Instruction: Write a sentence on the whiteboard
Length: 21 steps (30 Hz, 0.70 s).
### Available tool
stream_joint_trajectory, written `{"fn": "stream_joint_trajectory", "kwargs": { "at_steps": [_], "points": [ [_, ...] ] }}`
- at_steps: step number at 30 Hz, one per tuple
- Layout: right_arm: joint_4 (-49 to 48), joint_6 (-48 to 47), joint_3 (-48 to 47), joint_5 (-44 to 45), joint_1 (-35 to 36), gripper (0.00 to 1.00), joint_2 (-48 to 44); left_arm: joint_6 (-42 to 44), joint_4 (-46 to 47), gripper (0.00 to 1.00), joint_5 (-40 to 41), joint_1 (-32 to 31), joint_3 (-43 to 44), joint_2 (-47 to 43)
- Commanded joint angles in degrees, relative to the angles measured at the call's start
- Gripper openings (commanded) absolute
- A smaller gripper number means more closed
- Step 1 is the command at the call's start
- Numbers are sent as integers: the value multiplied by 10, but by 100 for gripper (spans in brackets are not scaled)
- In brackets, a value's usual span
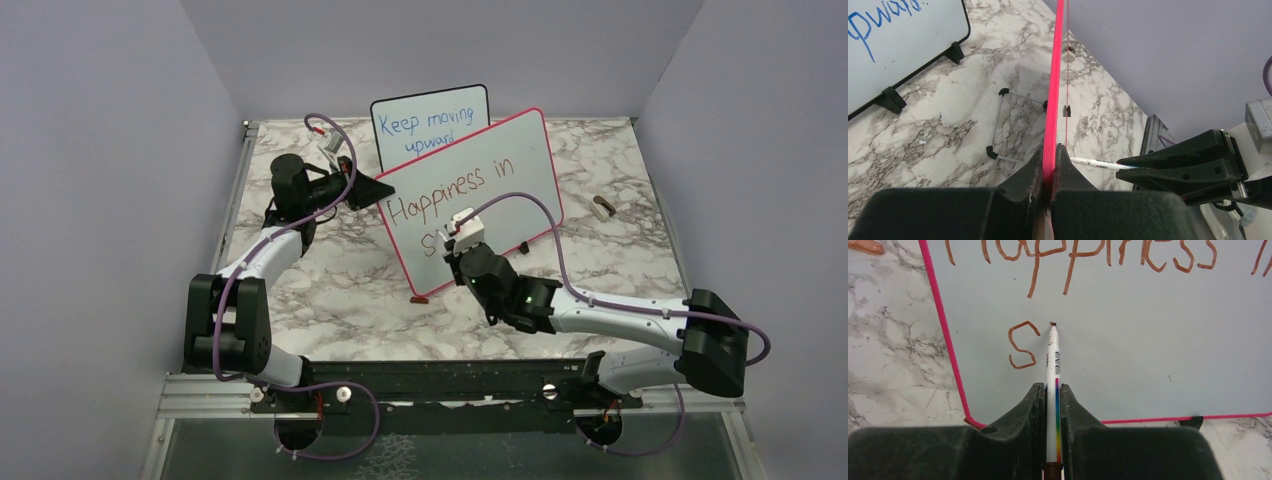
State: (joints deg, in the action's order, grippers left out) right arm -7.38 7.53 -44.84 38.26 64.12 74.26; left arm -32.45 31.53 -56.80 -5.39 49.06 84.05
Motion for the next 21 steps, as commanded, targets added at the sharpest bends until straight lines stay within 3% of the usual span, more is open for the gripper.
{"fn": "stream_joint_trajectory", "kwargs": {
  "at_steps": [1, 21],
  "points": [
    [26, 14, 6, -6, -7, 1, -26, 34, -46, 0, 20, -8, -2, 16],
    [16, 15, 3, -30, -7, 1, -12, 36, -50, 0, 21, -7, 0, 17]
  ]
}}
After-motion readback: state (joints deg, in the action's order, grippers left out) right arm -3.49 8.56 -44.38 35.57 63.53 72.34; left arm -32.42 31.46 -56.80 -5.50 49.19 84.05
